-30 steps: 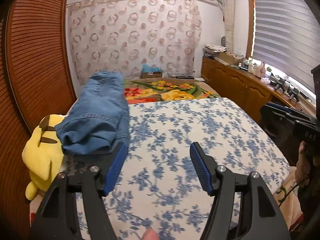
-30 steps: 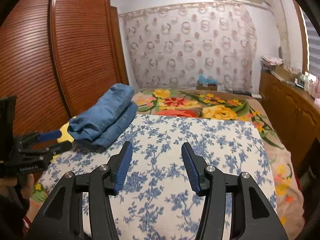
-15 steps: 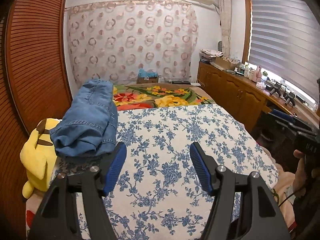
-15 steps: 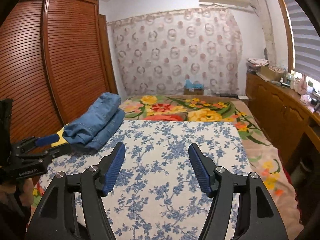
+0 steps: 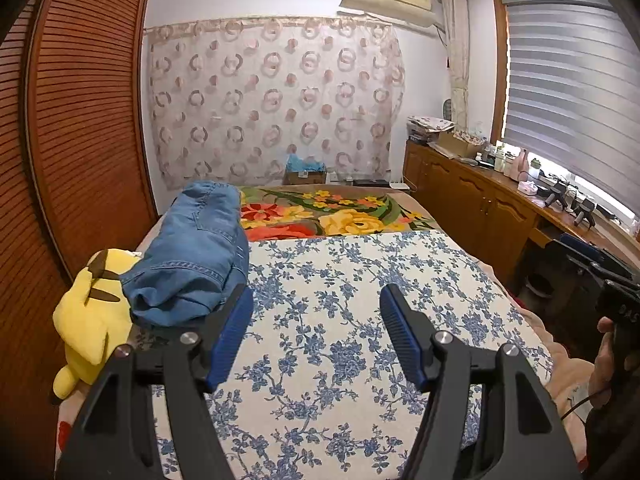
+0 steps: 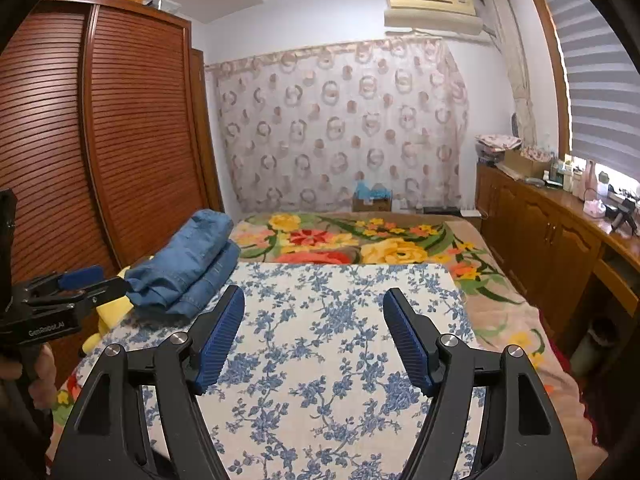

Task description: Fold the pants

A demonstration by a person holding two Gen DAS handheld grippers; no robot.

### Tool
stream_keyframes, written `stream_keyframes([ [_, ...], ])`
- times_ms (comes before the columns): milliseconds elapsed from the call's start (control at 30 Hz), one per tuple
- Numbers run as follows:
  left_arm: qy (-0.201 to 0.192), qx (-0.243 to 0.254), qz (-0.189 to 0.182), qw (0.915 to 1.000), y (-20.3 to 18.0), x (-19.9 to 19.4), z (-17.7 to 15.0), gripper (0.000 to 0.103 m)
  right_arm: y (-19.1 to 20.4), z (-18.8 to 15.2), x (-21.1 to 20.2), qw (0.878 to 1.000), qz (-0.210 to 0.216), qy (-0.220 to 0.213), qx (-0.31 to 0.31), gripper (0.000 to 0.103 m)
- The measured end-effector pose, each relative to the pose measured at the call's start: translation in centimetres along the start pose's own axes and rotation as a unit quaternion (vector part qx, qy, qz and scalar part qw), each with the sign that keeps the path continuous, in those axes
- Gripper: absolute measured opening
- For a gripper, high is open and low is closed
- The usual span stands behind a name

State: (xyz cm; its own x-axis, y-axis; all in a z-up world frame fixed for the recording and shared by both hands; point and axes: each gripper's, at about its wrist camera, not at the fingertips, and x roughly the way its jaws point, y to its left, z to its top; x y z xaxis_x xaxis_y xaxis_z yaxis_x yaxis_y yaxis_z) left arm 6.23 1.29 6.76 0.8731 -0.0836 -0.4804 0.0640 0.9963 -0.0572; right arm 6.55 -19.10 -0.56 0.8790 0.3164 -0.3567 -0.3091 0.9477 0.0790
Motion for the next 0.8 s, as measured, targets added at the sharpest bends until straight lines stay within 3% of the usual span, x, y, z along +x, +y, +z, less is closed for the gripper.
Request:
stream_keyframes([
  [800, -0.002, 0.0, 0.002, 1.0, -0.11, -0.58, -0.36, 0.066, 0.6, -0.7, 0.0, 1.0, -0.002, 0.002, -0.002, 0.074],
])
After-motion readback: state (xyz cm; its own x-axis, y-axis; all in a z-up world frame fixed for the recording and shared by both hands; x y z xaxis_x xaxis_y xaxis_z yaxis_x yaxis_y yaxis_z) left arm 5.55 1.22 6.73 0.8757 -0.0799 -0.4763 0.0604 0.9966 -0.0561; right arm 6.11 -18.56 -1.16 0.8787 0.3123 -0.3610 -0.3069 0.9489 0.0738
